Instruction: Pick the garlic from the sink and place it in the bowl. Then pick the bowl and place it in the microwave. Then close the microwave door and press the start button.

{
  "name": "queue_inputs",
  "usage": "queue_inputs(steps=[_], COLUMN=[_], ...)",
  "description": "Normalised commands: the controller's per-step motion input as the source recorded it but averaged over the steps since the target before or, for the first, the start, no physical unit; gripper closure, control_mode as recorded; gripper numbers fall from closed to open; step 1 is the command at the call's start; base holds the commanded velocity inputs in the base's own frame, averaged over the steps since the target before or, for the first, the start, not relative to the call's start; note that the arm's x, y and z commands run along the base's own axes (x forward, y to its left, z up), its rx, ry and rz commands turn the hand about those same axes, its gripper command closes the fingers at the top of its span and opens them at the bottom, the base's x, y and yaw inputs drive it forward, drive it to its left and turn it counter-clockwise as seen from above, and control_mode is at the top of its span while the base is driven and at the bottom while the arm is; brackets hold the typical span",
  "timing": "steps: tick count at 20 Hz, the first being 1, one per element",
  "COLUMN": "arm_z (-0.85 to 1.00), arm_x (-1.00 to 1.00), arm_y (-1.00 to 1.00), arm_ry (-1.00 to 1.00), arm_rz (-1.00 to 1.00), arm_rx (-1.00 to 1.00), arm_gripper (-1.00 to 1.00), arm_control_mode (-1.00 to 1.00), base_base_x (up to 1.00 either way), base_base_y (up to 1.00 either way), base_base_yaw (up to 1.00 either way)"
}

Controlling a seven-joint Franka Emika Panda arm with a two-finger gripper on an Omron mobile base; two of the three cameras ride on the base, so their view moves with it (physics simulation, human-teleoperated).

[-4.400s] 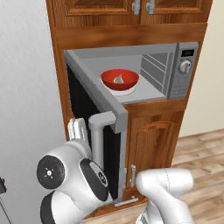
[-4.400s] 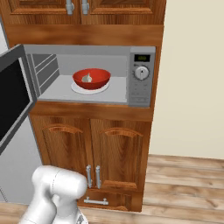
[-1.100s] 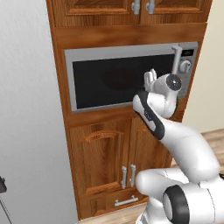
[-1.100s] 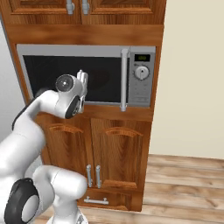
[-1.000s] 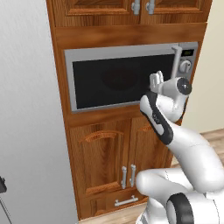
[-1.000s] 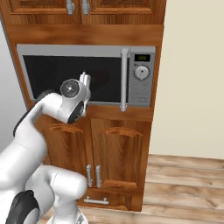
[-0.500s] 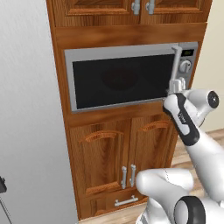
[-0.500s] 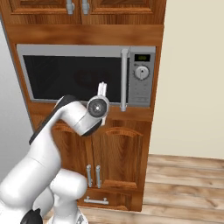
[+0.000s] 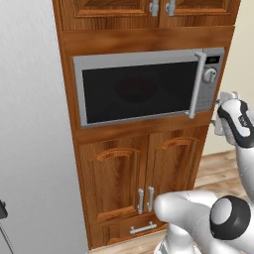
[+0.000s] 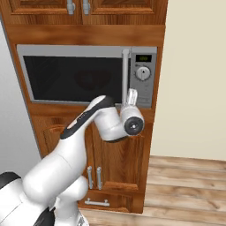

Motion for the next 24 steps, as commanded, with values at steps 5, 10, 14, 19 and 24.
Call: queue_inputs(steps=[5,10,14,19,24], arm_z=[0.11,0.04,-0.03,-0.01,-0.01], arm_x=[-0.13,0.05,0.12,0.61,0.41], arm_y=[-0.76,-0.12,0.32,0.2,-0.04], arm_ry=[-0.1,-0.07,-0.06,0.0,0.0], arm_rz=[0.0,0.0,-0.06,-0.09,-0.05], arm_rx=[0.05,0.0,-0.02,0.0,0.0], arm_gripper=[-1.0,1.0,1.0,1.0,1.0], arm_control_mode=[-1.0,-1.0,-1.0,-1.0,-1.0], base_base_x=[0.0,0.0,0.0,0.0,0.0], base_base_y=[0.0,0.0,0.0,0.0,0.0], base_base_yaw=[0.0,0.0,0.0,0.0,0.0])
